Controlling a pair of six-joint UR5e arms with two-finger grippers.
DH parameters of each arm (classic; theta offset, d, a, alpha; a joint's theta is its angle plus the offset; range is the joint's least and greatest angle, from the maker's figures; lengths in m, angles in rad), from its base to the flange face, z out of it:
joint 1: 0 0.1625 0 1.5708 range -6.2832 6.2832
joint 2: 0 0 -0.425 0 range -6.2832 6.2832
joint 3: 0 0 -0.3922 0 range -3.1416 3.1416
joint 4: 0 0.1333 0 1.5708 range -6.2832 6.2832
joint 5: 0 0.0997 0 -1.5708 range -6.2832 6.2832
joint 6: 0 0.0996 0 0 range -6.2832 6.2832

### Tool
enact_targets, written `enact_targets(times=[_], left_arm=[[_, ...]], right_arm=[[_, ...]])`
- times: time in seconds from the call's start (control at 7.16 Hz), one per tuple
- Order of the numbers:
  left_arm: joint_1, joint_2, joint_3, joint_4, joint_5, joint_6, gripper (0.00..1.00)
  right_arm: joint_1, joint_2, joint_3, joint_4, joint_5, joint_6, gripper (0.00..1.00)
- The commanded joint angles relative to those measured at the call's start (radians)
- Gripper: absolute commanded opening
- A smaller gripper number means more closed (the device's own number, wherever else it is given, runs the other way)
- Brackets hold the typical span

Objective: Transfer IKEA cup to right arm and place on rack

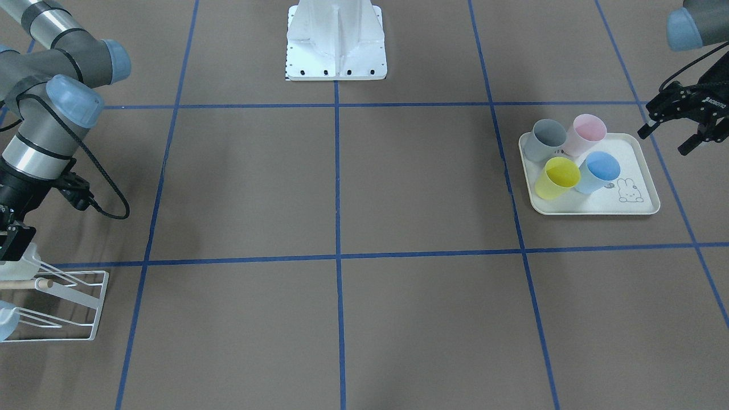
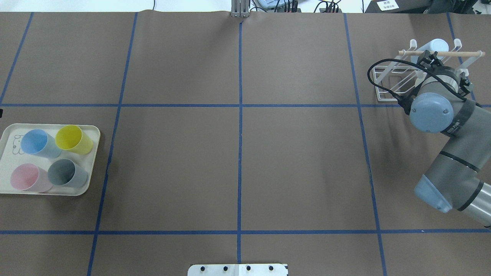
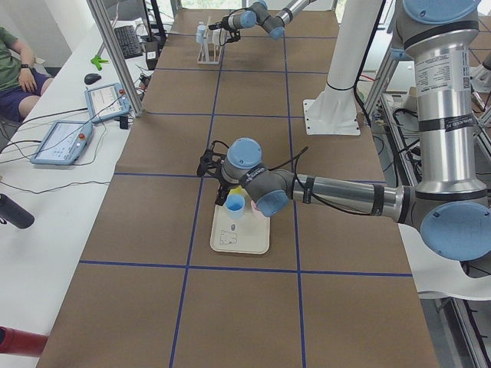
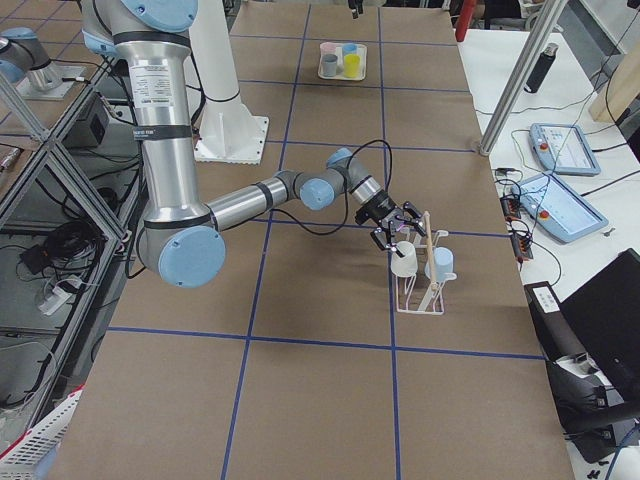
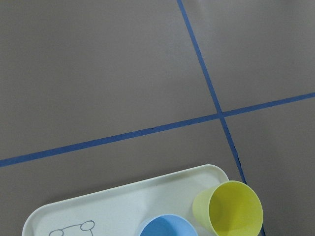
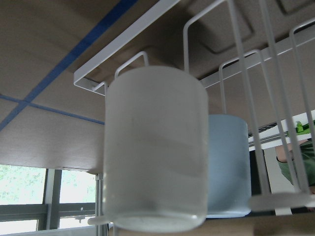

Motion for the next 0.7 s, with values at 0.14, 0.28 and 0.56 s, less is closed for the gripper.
enact_targets(times=[0.14,0.28,0.56], left_arm=[[-0.001,0.002,0.001,0.0,0.0,0.0,1.0],[-0.001,0.002,-0.001,0.0,0.0,0.0,1.0],[-0.001,0.008,-0.011,0.0,0.009,-0.002,1.0]], right_arm=[[0.0,0.019,0.01,0.0,0.005,0.0,0.97],[0.001,0.055,0.041,-0.001,0.022,0.003,0.96],[0.003,0.073,0.137,-0.001,0.162,0.171,0.96]])
